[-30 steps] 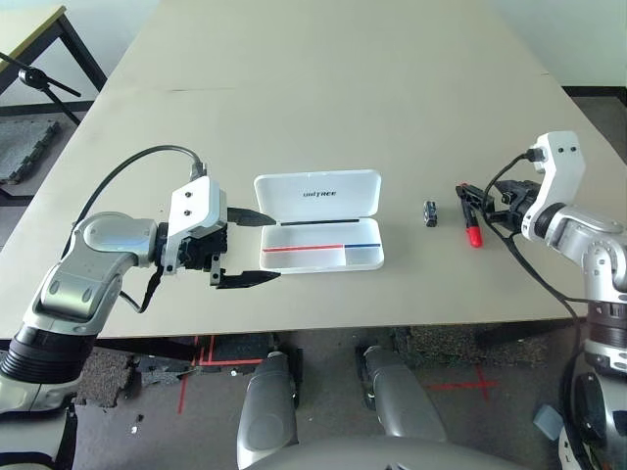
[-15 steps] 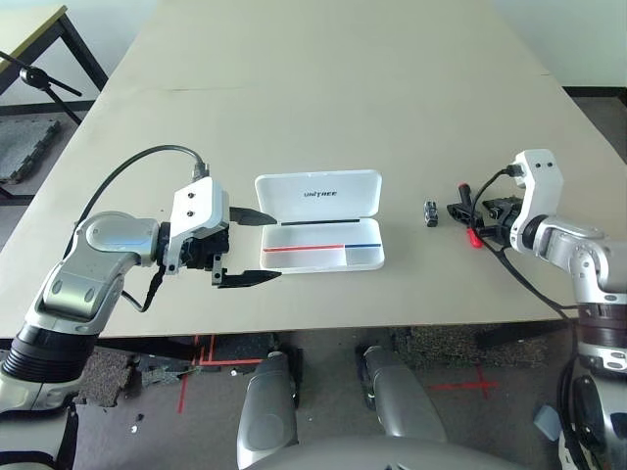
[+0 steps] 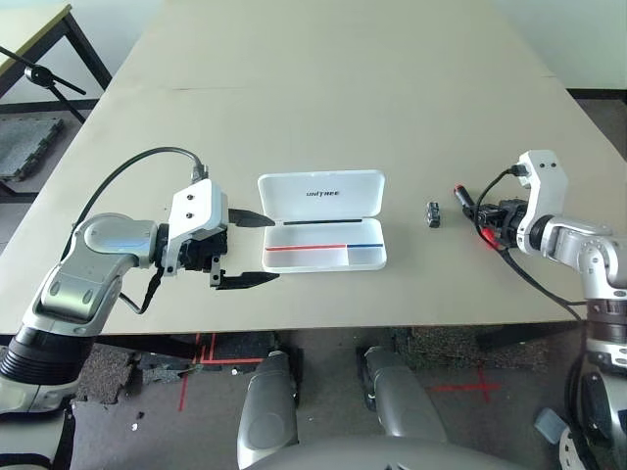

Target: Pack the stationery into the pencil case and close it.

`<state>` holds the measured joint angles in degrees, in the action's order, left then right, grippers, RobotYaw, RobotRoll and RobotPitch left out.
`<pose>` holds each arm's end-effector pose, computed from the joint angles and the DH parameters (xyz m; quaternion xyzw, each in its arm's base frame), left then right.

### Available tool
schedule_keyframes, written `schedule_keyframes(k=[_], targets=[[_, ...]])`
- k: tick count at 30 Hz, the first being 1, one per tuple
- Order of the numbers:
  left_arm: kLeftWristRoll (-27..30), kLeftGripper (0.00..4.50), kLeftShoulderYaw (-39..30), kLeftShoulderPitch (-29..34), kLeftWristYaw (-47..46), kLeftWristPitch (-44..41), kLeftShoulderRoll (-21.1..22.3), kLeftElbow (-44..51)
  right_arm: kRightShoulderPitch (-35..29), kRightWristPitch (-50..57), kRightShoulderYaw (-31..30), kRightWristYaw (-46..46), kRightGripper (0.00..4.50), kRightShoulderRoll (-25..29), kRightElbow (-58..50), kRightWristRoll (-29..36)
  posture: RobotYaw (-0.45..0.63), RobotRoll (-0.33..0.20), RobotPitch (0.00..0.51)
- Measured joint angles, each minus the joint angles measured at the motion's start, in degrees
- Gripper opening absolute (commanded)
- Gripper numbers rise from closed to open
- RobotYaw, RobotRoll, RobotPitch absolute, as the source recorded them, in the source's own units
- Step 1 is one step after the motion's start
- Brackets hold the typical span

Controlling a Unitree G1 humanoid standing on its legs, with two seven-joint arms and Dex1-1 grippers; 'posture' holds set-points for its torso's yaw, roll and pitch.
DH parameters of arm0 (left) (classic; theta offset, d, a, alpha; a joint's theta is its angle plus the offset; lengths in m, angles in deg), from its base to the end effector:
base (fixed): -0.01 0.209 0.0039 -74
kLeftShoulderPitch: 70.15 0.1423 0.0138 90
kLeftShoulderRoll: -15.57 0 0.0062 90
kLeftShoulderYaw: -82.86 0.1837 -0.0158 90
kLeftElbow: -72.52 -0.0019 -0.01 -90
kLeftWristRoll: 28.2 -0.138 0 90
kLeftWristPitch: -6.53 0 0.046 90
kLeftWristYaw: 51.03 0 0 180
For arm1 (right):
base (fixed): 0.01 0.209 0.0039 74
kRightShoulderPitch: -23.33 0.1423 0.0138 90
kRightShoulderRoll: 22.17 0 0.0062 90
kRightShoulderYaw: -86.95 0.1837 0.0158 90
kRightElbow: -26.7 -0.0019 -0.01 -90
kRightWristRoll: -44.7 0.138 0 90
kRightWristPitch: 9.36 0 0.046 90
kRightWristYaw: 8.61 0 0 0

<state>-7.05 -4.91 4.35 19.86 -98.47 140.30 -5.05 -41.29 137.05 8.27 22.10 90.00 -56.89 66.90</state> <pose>0.2355 0.2497 0.1837 0.2655 0.0845 -0.5949 0.7539 0.2591 -0.2887 0.1504 0.0166 0.2708 0.1381 0.9525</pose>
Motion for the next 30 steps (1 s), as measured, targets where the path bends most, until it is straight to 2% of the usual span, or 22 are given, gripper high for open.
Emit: schedule_keyframes(k=[8, 16, 21, 30], targets=[[0.0, 4.50, -1.3, 0.2, 0.0, 0.5, 1.2, -0.1, 0.4, -7.8, -5.9, 14.0, 0.53, 8.3, -1.2, -0.4, -0.06, 0.000, 0.174], [-0.1, 4.50, -1.5, 0.5, 0.0, 0.6, 1.3, -0.1, 3.4, -17.4, -12.3, 30.1, 0.53, 13.4, -7.8, -0.5, -0.05, 0.000, 0.173], [-0.3, 4.50, -1.5, 0.7, -0.2, 0.6, 1.3, -0.1, 6.8, -20.4, -16.5, 35.4, 0.53, 13.1, -11.1, -0.9, -0.05, 0.000, 0.172], [-1.1, 4.50, -1.6, 0.9, -0.9, 0.8, 1.2, -0.1, 13.0, -23.0, -23.2, 38.2, 0.53, 7.3, -14.9, -2.3, -0.04, 0.000, 0.171]])
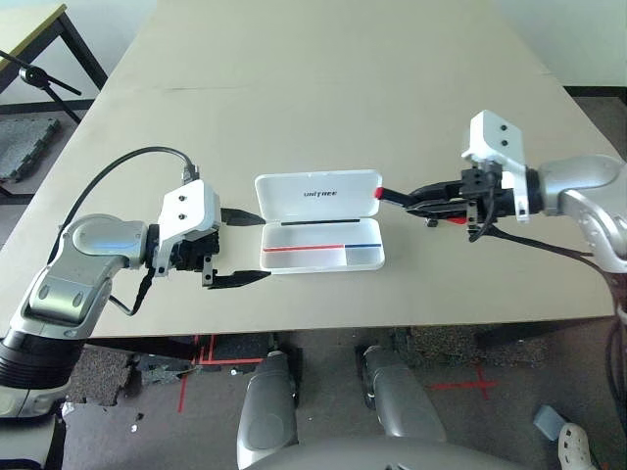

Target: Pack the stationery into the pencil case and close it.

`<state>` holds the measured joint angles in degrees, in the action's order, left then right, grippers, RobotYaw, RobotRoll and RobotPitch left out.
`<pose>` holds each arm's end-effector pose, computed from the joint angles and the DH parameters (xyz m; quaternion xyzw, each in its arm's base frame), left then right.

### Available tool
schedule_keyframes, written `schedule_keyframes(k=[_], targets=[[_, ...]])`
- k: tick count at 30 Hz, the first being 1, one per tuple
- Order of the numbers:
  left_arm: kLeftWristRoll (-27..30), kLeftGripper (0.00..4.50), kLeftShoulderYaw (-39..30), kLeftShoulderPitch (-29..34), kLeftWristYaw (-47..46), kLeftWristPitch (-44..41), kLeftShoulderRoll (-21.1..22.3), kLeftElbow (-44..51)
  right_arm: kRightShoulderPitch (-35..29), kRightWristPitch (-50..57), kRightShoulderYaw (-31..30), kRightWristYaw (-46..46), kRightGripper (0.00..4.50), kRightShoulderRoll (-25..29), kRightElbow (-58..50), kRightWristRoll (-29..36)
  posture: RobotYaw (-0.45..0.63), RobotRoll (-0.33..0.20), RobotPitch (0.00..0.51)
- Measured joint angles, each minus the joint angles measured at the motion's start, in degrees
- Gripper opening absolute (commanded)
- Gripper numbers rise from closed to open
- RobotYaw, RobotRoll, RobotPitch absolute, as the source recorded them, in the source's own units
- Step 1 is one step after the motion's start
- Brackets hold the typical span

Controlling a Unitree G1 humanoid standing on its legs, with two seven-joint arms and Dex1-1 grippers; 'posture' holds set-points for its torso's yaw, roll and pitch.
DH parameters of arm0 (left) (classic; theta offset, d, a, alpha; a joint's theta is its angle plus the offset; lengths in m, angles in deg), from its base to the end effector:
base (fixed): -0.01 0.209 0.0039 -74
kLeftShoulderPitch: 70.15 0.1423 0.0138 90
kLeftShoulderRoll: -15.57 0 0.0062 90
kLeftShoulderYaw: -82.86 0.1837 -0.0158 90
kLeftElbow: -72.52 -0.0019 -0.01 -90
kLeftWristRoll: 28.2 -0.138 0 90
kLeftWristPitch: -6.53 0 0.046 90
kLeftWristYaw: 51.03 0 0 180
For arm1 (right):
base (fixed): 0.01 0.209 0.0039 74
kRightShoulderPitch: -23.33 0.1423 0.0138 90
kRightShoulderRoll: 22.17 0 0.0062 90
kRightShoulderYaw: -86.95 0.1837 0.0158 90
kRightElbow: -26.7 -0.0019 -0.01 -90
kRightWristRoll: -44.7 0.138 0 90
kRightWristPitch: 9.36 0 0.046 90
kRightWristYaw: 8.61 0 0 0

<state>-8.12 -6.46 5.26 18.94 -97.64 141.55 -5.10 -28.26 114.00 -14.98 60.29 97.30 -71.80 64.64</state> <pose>0.2328 0.2563 0.1876 0.2840 0.0861 -0.5746 0.7628 0.2769 -0.2037 0.2269 -0.2557 0.1043 0.5971 0.7532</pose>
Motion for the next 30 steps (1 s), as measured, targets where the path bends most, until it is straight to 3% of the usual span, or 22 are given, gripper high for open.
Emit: schedule_keyframes(k=[6, 15, 30], targets=[[-0.2, 4.50, 0.0, 0.1, -0.3, 0.3, 0.0, 0.0, 2.1, -2.1, -4.7, -0.2, 0.53, -5.2, -0.4, -2.7, -0.02, 0.000, 0.169], [-0.7, 4.50, 0.0, 0.6, -0.9, 0.3, 0.0, 0.1, 5.0, -8.6, -12.7, -4.2, 0.53, -13.8, 3.1, -13.1, -0.01, 0.000, 0.165], [-0.9, 4.50, 0.0, 1.2, -1.7, 0.2, 0.0, 0.2, 4.8, -15.4, -16.6, -7.4, 0.53, -19.4, 8.8, -21.4, 0.00, 0.000, 0.160]])
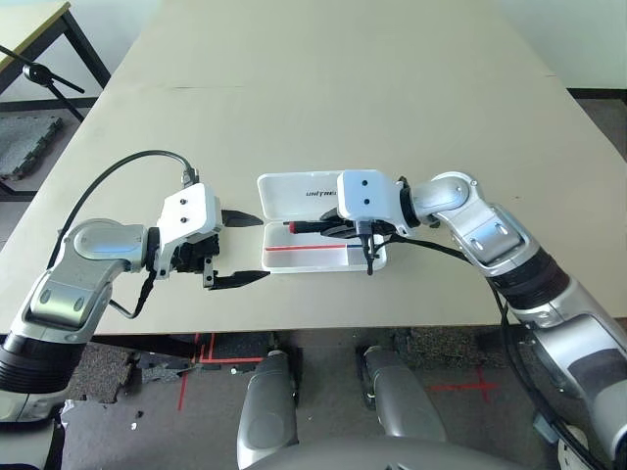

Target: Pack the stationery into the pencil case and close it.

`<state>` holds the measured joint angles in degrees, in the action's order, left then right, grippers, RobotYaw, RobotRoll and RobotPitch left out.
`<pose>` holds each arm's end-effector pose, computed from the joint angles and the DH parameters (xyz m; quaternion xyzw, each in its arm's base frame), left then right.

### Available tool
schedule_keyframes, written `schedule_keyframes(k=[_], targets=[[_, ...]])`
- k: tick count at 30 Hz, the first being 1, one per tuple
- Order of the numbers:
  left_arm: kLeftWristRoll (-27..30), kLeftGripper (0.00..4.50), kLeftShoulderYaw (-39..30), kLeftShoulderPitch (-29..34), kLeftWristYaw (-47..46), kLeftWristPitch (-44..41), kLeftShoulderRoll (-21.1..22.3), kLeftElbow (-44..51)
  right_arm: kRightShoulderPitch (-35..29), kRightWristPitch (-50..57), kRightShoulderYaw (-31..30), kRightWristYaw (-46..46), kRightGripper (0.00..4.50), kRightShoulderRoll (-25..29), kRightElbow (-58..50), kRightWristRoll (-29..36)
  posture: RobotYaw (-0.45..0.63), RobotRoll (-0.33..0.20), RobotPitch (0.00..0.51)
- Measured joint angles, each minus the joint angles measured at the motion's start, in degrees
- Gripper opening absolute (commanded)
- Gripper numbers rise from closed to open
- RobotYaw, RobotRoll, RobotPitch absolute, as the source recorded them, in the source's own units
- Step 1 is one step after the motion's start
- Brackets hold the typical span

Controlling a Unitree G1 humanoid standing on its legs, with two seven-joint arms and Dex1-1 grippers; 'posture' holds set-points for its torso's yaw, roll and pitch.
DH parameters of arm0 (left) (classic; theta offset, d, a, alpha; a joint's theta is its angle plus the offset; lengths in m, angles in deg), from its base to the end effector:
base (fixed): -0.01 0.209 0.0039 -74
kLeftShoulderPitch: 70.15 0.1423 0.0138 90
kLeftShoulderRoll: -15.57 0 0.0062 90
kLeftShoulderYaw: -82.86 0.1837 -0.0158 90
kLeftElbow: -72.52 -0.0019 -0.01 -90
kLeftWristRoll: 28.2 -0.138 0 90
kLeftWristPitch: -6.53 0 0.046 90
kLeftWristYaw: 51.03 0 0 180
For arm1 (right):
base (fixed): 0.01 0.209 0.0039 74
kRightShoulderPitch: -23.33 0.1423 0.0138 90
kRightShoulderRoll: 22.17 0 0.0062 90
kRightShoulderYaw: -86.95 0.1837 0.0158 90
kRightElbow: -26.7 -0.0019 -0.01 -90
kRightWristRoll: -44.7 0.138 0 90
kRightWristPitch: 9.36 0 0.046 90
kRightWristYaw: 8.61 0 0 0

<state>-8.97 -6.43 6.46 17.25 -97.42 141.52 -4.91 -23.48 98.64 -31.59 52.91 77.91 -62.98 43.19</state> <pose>0.2307 0.2571 0.1835 0.2868 0.0910 -0.5621 0.7704 0.2917 -0.1046 0.1853 -0.3762 0.0315 0.6239 0.6843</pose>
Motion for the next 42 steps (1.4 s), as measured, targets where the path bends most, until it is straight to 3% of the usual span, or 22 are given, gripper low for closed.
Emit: schedule_keyframes(k=[6, 17, 23, 32, 42], targets=[[-0.1, 4.50, 0.0, 0.0, -0.2, -0.1, 0.0, 0.0, -1.2, -2.0, -0.1, -0.8, 0.53, -0.7, 2.1, -2.2, -0.01, 0.000, 0.162], [-0.2, 4.50, 0.0, 0.0, -0.5, -0.9, 0.0, 0.0, -1.6, -4.2, 2.0, -0.7, 4.49, -1.4, 2.4, -1.8, -0.01, 0.000, 0.165], [-0.1, 4.50, -0.4, 0.4, -2.4, -3.4, 0.0, 0.5, -1.8, 1.0, 7.3, 4.8, 4.49, 2.2, 0.4, 5.9, 0.00, 0.000, 0.167], [-0.1, 4.50, -2.9, 2.5, -8.6, -12.6, 0.8, 4.0, -7.0, 12.2, 18.5, 15.6, 4.49, 11.7, -6.7, 24.8, 0.00, 0.000, 0.171], [-0.7, 4.50, -3.0, 2.2, -18.3, -25.9, 0.6, 5.5, -10.2, 15.4, 20.5, 16.8, 4.49, 16.4, -9.4, 29.3, 0.00, 0.000, 0.177]])
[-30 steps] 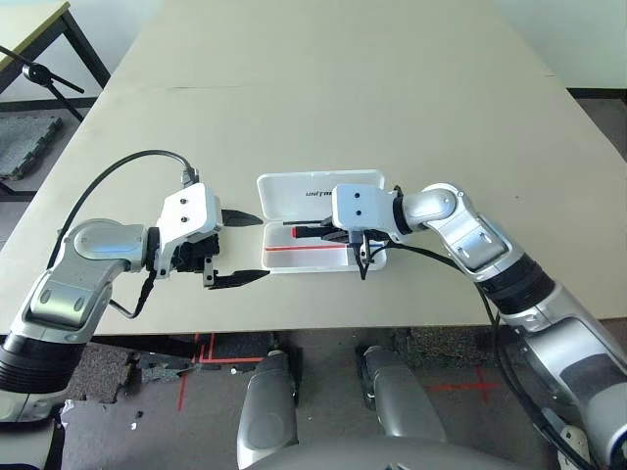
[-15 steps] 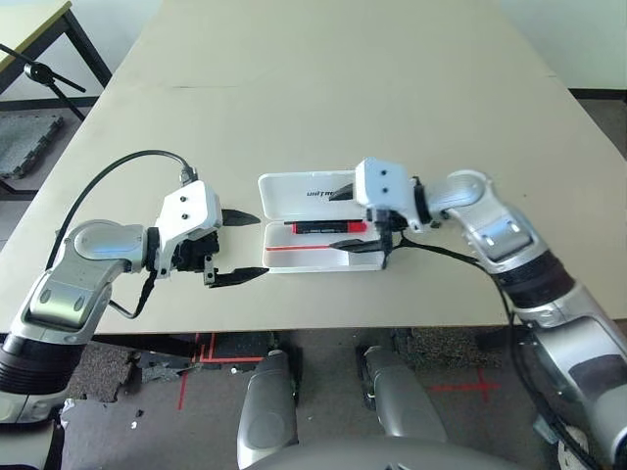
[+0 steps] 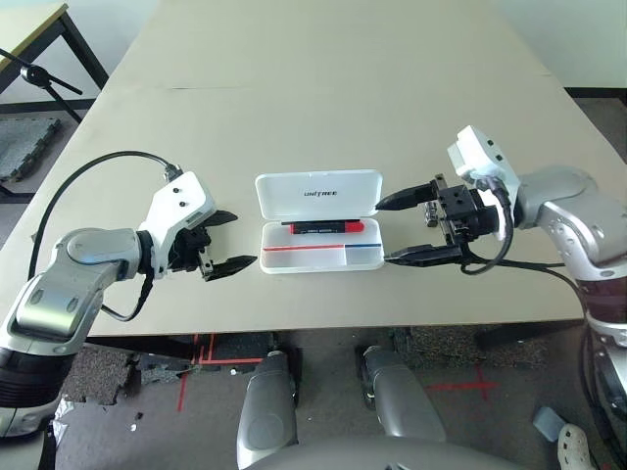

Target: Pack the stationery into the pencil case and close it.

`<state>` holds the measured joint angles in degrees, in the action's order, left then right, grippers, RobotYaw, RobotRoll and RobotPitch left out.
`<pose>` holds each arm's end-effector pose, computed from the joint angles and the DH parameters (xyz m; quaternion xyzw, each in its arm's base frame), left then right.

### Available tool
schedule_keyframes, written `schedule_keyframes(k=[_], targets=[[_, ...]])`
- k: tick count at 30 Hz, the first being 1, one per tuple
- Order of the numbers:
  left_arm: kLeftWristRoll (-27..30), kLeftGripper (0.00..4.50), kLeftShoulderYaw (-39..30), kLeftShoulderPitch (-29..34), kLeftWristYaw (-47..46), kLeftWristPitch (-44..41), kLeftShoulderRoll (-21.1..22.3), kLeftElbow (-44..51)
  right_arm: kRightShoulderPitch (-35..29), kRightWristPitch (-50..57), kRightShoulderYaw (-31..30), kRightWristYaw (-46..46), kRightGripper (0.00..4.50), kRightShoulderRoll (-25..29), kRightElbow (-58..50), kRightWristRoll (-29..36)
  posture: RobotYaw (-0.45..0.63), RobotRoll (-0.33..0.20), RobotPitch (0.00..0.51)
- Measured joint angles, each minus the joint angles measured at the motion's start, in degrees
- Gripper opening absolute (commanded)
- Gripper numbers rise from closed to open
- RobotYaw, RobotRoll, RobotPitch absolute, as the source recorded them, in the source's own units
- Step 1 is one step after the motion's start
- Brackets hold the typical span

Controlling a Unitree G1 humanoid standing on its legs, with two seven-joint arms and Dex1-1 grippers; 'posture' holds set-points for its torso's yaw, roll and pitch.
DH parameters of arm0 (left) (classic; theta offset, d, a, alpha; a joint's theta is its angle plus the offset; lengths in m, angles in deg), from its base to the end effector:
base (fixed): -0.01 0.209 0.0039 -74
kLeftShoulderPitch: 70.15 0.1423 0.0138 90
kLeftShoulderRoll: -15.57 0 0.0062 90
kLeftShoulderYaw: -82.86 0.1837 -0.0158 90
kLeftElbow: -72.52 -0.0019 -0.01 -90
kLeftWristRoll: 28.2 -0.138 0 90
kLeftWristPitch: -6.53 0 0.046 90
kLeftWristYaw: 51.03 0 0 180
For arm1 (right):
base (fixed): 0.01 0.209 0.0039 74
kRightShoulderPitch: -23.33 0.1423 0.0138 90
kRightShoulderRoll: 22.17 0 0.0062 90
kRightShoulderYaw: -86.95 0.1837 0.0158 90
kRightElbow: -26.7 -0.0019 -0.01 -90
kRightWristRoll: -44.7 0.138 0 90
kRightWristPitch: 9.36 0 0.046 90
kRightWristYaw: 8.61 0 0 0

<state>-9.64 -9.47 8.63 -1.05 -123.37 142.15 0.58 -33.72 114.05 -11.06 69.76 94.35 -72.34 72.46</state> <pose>0.2206 0.2653 0.1779 0.2330 0.2124 -0.3717 0.8732 0.2714 -0.2075 0.2061 -0.1514 0.0960 0.6921 0.6992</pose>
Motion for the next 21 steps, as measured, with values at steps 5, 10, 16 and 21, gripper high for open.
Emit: schedule_keyframes(k=[5, 10, 16, 21], targets=[[-0.4, 4.50, -2.0, -3.7, -9.0, -9.5, -3.5, -0.9, -0.6, -0.1, 0.0, -0.5, 4.49, 0.1, -0.1, 0.0, 0.01, 0.000, 0.182], [0.2, 4.50, -5.6, -6.2, -14.7, -16.8, -7.6, -0.9, -0.9, -0.4, -0.1, -0.7, 4.49, -0.1, -0.1, 0.0, 0.01, 0.000, 0.185], [-0.4, 4.50, -7.4, -8.7, -23.3, -26.1, -11.6, -2.7, -1.2, -0.7, -0.2, -1.1, 4.49, -0.1, -0.1, -0.2, 0.01, 0.000, 0.185], [-0.5, 4.50, -7.9, -8.4, -27.1, -32.3, -13.7, -2.8, -1.6, -1.2, -0.3, -1.2, 4.49, -0.1, -0.1, -0.4, 0.01, 0.000, 0.183]])
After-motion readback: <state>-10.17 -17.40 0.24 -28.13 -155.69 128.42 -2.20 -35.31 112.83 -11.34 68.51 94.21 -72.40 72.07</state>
